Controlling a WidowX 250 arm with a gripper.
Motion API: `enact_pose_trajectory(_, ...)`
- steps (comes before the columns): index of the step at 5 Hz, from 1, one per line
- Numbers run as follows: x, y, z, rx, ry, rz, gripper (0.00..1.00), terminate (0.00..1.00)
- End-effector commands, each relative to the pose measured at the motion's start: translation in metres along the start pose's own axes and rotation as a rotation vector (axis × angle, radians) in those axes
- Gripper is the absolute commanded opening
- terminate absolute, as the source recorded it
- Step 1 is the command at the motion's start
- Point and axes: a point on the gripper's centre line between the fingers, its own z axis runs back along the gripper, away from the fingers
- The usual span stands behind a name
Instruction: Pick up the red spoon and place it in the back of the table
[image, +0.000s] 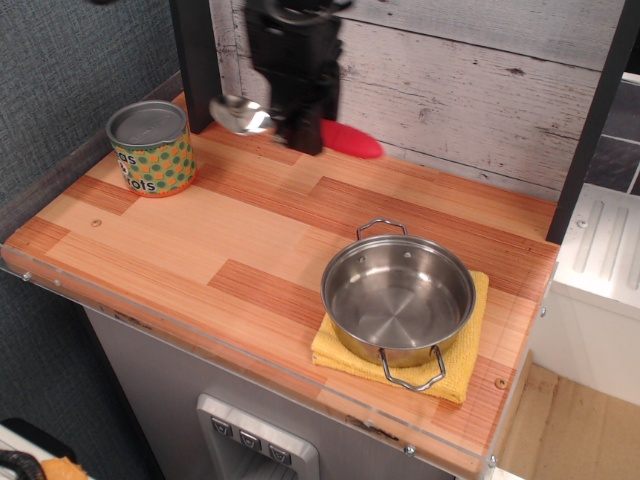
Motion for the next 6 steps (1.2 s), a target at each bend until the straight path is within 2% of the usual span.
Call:
enact_pose_trajectory(1, -0.034, -0.027, -0.018, -0.045, 0.017, -0.014, 0.00, 0.00)
enact_pose_trajectory(2, -0.040, -0.038, -0.032, -0.069, 0.055, -0.005, 0.00, 0.00)
enact_pose_trajectory(3, -0.045, -0.040, -0.037, -0.070, 0.036, -0.018, 0.00, 0.00)
enact_pose_trajectory(4, -0.047, -0.040, -0.045, -0.052, 0.065, -0.019, 0.00, 0.00)
enact_pose_trajectory(6, -0.046, -0.039, -0.049, -0.031, 0.072, -0.044, 0.00, 0.00)
